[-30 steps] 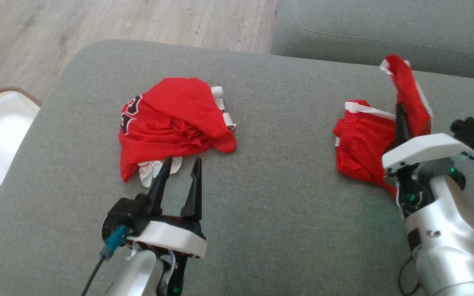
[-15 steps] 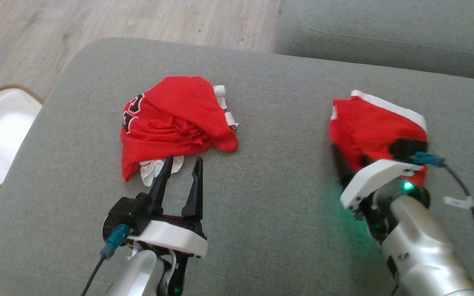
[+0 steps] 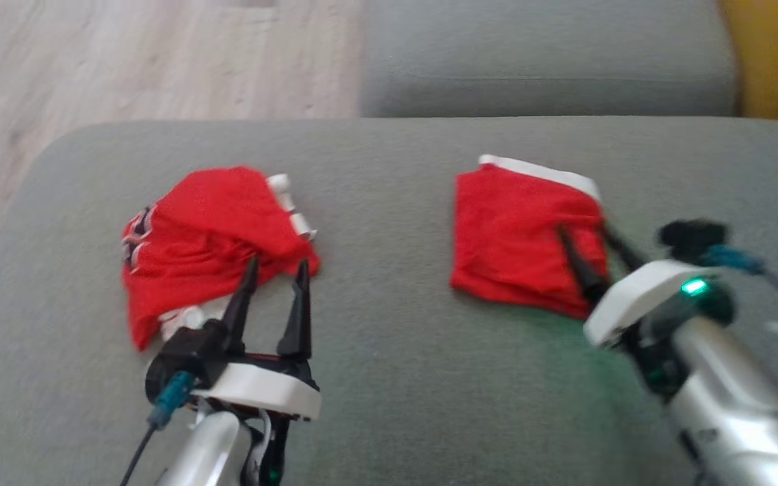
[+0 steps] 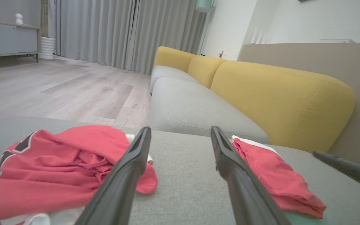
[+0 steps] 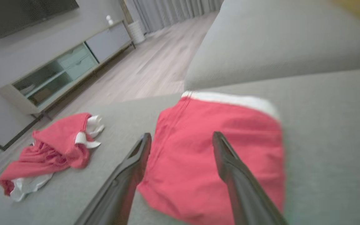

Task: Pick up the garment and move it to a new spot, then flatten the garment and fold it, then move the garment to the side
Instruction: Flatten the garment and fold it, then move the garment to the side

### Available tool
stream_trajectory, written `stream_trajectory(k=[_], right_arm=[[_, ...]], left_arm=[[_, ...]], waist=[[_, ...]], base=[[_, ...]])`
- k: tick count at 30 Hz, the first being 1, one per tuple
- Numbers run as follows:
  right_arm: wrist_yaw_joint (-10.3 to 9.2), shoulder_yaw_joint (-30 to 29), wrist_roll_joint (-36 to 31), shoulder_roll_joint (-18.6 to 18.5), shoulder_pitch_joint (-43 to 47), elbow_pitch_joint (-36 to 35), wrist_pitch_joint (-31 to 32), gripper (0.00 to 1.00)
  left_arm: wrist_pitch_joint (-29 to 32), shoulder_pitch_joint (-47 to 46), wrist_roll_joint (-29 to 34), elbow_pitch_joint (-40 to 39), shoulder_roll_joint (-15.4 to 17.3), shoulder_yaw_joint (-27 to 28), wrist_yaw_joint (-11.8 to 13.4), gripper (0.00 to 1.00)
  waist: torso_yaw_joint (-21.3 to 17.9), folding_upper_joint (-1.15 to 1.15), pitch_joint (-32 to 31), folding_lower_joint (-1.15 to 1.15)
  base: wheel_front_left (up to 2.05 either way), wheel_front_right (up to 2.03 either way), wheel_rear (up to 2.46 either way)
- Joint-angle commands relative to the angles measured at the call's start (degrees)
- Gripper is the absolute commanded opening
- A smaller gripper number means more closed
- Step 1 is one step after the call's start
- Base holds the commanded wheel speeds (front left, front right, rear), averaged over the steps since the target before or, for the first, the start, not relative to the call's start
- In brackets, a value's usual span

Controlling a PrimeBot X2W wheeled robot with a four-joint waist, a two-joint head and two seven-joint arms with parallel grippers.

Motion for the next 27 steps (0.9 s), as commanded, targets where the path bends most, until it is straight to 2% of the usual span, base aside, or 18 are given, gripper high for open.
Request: stream_trajectory(k=[1, 6, 11, 15, 18, 23, 27], right_arm=[[-0.04, -0.6, -0.4, -1.8, -1.1, -3.0, -1.5, 1.00], [-0.04, -4.9, -2.1, -5.2, 0.1, -6.8, -3.5, 1.00], [-0.04, -11.0, -10.4, -6.8, 3.2, -11.0, -8.4, 1.00], [-0.04, -17.4, -17.5, -3.9, 7.1, -14.3, -10.3, 1.00], [-0.04, -21.2, -22.5, -0.3, 10.8, -17.0, -10.8, 1.00], [-0.04, -25.1, -29.3, 5.5, 16.3, -20.6, -10.8, 1.00], [-0.04, -26.8, -32.5, 8.1, 18.4, -22.8, -10.1, 1.00]], left_arm=[[-0.7, -2.1, -0.1, -2.2, 0.6, 2.6, 0.4, 1.00], [-1.1, -2.3, 0.0, -2.7, 0.5, 3.6, 0.4, 1.00], [-1.3, -2.4, 0.8, -2.9, 0.3, 4.4, 0.4, 1.00], [-1.3, -1.7, 1.6, -3.3, -0.1, 5.3, 0.1, 1.00], [-1.3, -0.6, 2.8, -3.6, -0.4, 6.0, -0.3, 1.00], [-1.3, 2.3, 5.1, -3.6, -1.1, 7.3, -0.7, 1.00], [-1.3, 3.7, 7.1, -3.6, -1.6, 8.2, -1.1, 1.00]], waist=[[-3.2, 0.00, -1.0, 0.00], [-5.8, 0.00, -1.2, 0.00], [-8.0, 0.00, -1.1, 0.00], [-8.8, 0.00, -0.9, 0.00], [-9.0, 0.00, -0.8, 0.00], [-8.6, 0.00, -0.8, 0.00], [-8.1, 0.00, -0.6, 0.00]], base=[[0.00, 0.00, 0.00], [0.00, 0.00, 0.00], [0.00, 0.00, 0.00], [0.00, 0.00, 0.00], [0.00, 0.00, 0.00], [0.00, 0.00, 0.00], [0.00, 0.00, 0.00]])
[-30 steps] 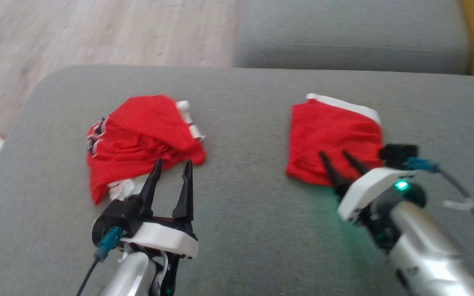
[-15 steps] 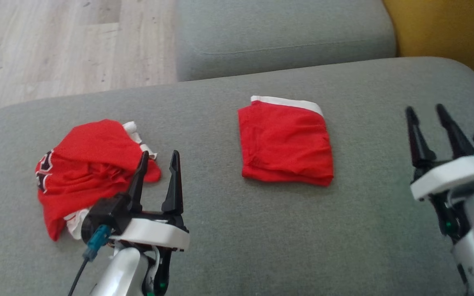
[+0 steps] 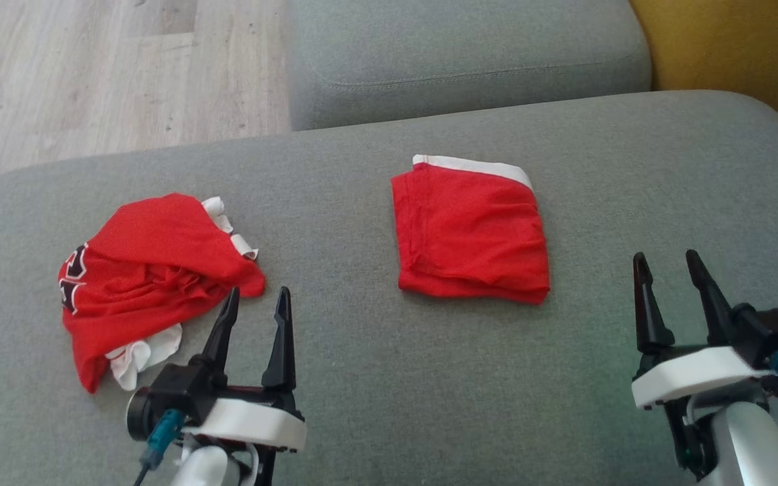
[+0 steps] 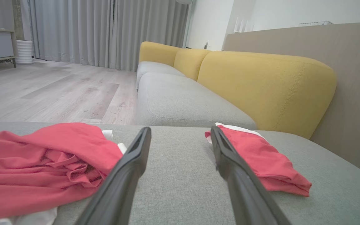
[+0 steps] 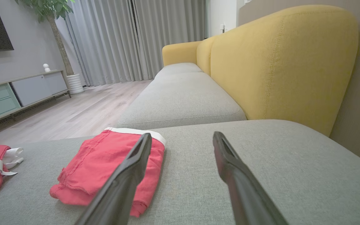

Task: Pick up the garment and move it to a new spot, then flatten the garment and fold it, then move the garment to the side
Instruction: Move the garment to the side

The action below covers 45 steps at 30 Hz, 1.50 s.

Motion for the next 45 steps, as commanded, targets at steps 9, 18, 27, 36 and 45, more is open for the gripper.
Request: stream_trajectory(k=[9, 18, 27, 36, 45], right_arm=[[-0.04, -0.6, -3.5, 1.1, -2.7, -4.8, 3.9, 1.00], [-0.04, -5.0, -0.5, 2.4, -14.7, 7.0, 14.4, 1.00], [-0.04, -7.9, 1.1, 2.7, -25.1, 22.9, 18.7, 1.00], [-0.04, -6.1, -0.6, 2.8, -30.3, 34.7, 18.0, 0.00], [-0.04, 4.1, -5.0, -0.6, -32.7, 36.7, 10.7, 0.00]], left_arm=[[-0.5, -3.6, 3.1, -2.1, -0.7, 2.6, -1.4, 1.00], [-0.5, -8.4, 3.8, -4.1, -0.9, 0.5, -2.0, 1.00], [-0.5, -11.2, 2.7, -4.8, -0.9, -1.9, -1.5, 1.00], [-0.5, -12.5, 2.0, -4.5, -0.9, -4.0, -0.8, 1.00], [-0.5, -12.7, 1.9, -3.8, -0.9, -5.1, -0.9, 1.00]], waist=[[2.5, 0.00, 1.9, 0.00], [7.6, 0.00, 9.1, 0.00], [11.5, 0.00, 12.1, 0.00], [12.8, 0.00, 13.4, 0.00], [8.9, 0.00, 11.3, 0.00]], base=[[0.00, 0.00, 0.00], [0.00, 0.00, 0.00], [0.00, 0.00, 0.00], [0.00, 0.00, 0.00], [0.00, 0.00, 0.00]])
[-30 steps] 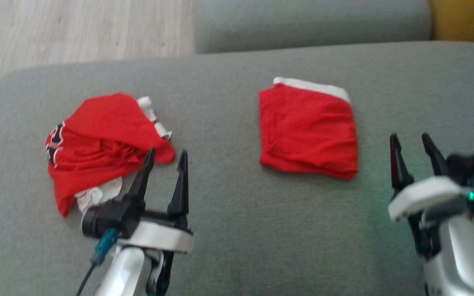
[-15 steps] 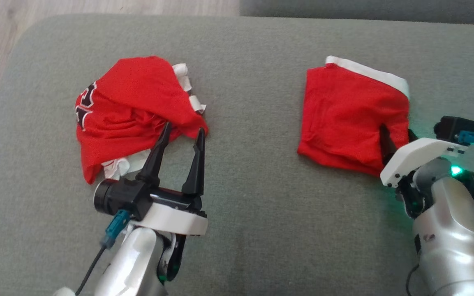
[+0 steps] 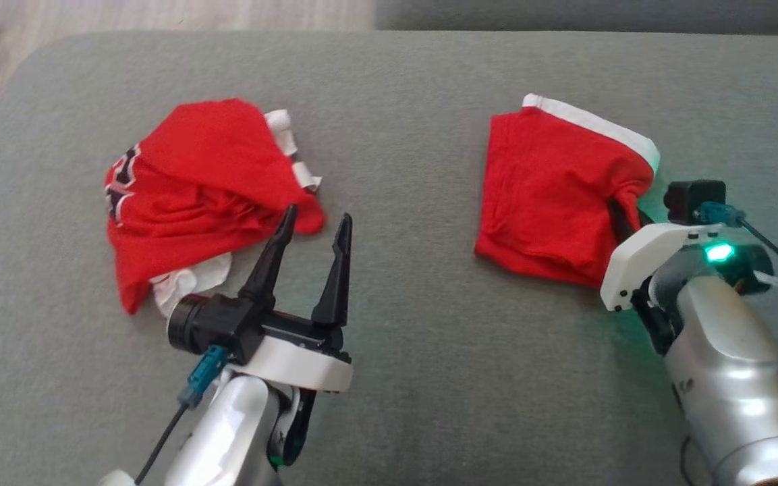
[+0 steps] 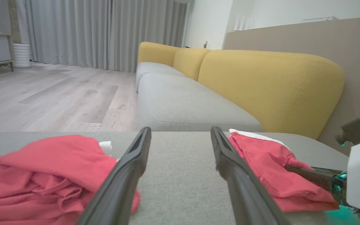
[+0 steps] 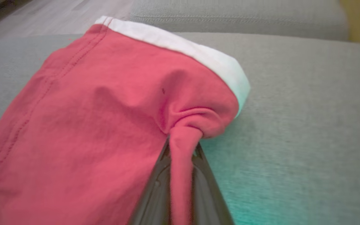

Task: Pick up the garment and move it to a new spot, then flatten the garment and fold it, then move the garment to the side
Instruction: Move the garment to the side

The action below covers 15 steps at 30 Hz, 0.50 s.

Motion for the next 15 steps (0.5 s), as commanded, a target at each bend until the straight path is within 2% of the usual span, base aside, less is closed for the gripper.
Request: stream_trajectory(k=[1, 4, 8, 15], right_arm=[[-0.04, 3.3, -0.5, -1.2, -2.5, -1.5, -1.1, 0.00], [-0.04, 8.8, -0.3, -4.2, -2.7, -1.9, -1.3, 0.00], [-0.04, 16.8, 1.8, -10.3, -2.8, -3.3, -0.6, 0.00], [-0.04, 27.9, 8.9, -24.3, -4.4, -7.9, 1.7, 0.00]], left_arm=[[-0.5, -2.5, -0.3, -1.7, 0.1, 1.1, 0.4, 1.00], [-0.5, -2.7, -0.7, -1.9, 0.1, 0.3, 0.6, 1.00], [-0.5, -3.0, -1.0, -2.2, 0.1, -0.9, 0.9, 1.00], [-0.5, -4.6, -1.2, -3.4, 0.1, -2.3, 1.2, 1.00]], waist=[[-1.8, 0.00, -0.9, 0.00], [-4.1, 0.00, -1.5, 0.00], [-6.8, 0.00, -1.5, 0.00], [-8.5, 0.00, 1.3, 0.00]], base=[[0.00, 0.00, 0.00], [0.00, 0.00, 0.00], [0.00, 0.00, 0.00], [0.00, 0.00, 0.00]])
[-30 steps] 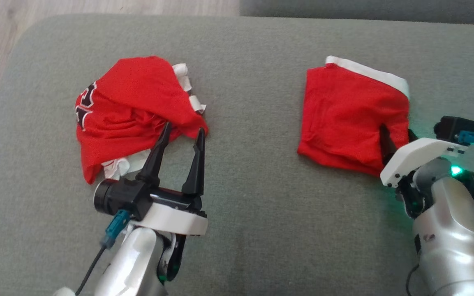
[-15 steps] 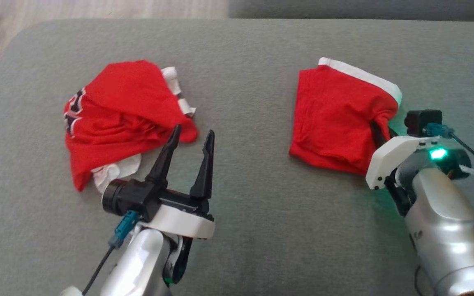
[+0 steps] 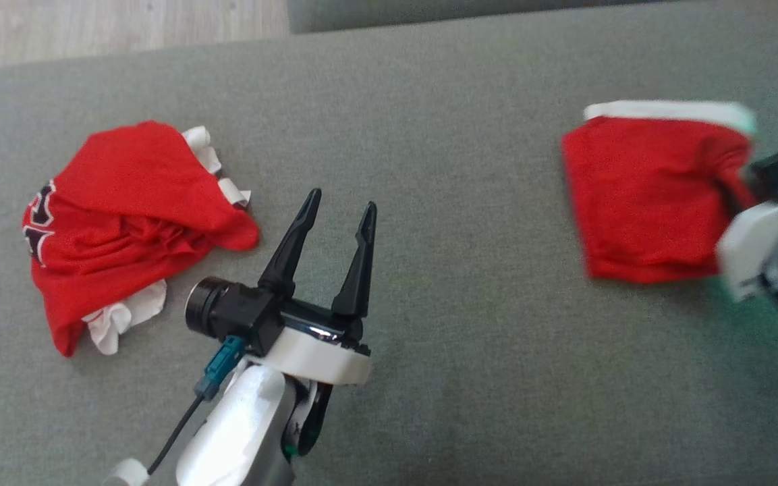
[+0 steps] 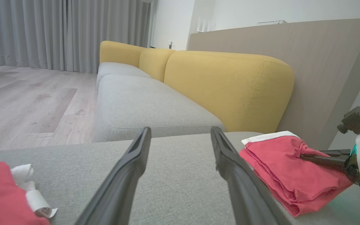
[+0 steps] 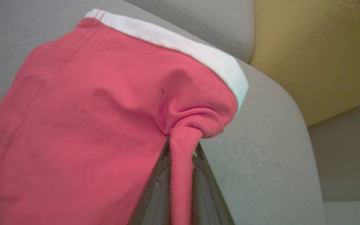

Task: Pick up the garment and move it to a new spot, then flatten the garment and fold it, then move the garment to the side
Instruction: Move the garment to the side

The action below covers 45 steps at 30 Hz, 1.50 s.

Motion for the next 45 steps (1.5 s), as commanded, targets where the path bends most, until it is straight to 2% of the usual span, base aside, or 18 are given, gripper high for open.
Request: stream_trajectory(k=[1, 6, 7, 11, 16, 22, 23, 24, 30, 35, 39, 45], right_arm=[[-0.04, 1.8, 2.0, -4.1, -2.5, -2.3, 0.6, 0.00], [-0.04, 4.4, 6.0, -13.9, -3.7, -3.4, 1.5, 0.00], [-0.04, 4.4, 6.0, -13.9, -3.7, -3.4, 1.5, 0.00], [-0.04, 4.3, 7.8, -18.4, -4.6, -2.8, 2.0, 0.00], [-0.04, 3.5, 7.2, -20.5, -5.2, -2.5, 3.2, 0.00], [-0.04, 1.4, 5.9, -20.7, -5.7, -1.3, 4.4, 0.00], [-0.04, 0.8, 5.5, -20.5, -5.8, -0.9, 4.5, 0.45], [-0.04, 0.2, 5.0, -20.3, -5.8, -0.4, 4.6, 1.00], [-0.04, -5.9, 2.6, -16.7, -5.8, 1.0, 1.5, 1.00], [-0.04, -11.5, 2.7, -11.2, -4.1, -0.5, -2.2, 1.00], [-0.04, -14.8, 2.6, -6.6, -2.0, -5.0, -5.2, 1.00], [-0.04, -19.1, 3.8, 0.9, 3.8, -15.2, -7.2, 1.00]], left_arm=[[-0.5, -2.8, -0.2, -2.2, 0.1, 1.2, 0.1, 1.00], [-0.5, -4.4, -0.3, -3.2, 0.1, 0.5, -0.1, 1.00], [-0.5, -4.4, -0.3, -3.2, 0.1, 0.5, -0.1, 1.00], [-0.5, -5.3, -0.1, -3.8, 0.1, 0.6, -0.2, 1.00], [-0.5, -5.9, 0.3, -4.4, 0.1, 1.1, -0.4, 1.00], [-0.5, -6.2, 0.6, -4.4, 0.1, 1.6, -0.6, 1.00], [-0.5, -6.1, 0.6, -4.3, 0.1, 1.6, -0.7, 1.00], [-0.5, -6.0, 0.6, -4.2, 0.1, 1.6, -0.7, 1.00], [-0.5, -5.0, 0.8, -3.3, 0.1, 2.6, -0.7, 1.00], [-0.5, -3.4, 1.2, -2.6, 0.1, 4.6, -0.5, 1.00], [-0.5, -1.0, 1.4, -1.6, 0.6, 6.6, -0.1, 1.00], [-0.5, 3.9, 0.9, -0.7, 1.5, 9.9, 0.4, 1.00]], waist=[[0.1, 0.00, 1.7, 0.00], [1.6, 0.00, 4.9, 0.00], [1.6, 0.00, 4.9, 0.00], [2.7, 0.00, 6.9, 0.00], [3.5, 0.00, 8.3, 0.00], [4.1, 0.00, 8.7, 0.00], [4.1, 0.00, 8.5, 0.00], [4.1, 0.00, 8.2, 0.00], [3.8, 0.00, 4.7, 0.00], [2.9, 0.00, 0.3, 0.00], [2.2, 0.00, -3.7, 0.00], [2.1, 0.00, -9.4, 0.00]], base=[[0.00, 0.00, 0.00], [0.00, 0.00, 0.00], [0.00, 0.00, 0.00], [0.00, 0.00, 0.00], [0.00, 0.00, 0.00], [0.00, 0.00, 0.00], [0.00, 0.00, 0.00], [0.00, 0.00, 0.00], [0.00, 0.00, 0.00], [0.00, 0.00, 0.00], [0.00, 0.00, 0.00], [0.00, 0.00, 0.00]])
